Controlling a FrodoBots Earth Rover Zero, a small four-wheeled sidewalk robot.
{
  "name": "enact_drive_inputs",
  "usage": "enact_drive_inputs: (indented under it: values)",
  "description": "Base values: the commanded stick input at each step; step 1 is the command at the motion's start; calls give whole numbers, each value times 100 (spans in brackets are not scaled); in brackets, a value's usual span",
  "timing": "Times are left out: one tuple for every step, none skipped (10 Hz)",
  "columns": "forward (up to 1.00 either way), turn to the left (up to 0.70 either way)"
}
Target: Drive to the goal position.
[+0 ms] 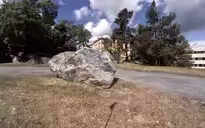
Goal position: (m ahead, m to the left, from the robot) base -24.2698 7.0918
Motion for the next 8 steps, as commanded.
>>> enact_drive_inputs:
  values:
    - [0, 0]
    - [0, 0]
    - [0, 0]
    - [0, 0]
    - [0, -85]
    - [0, -85]
    - [0, -85]
    - [0, -85]
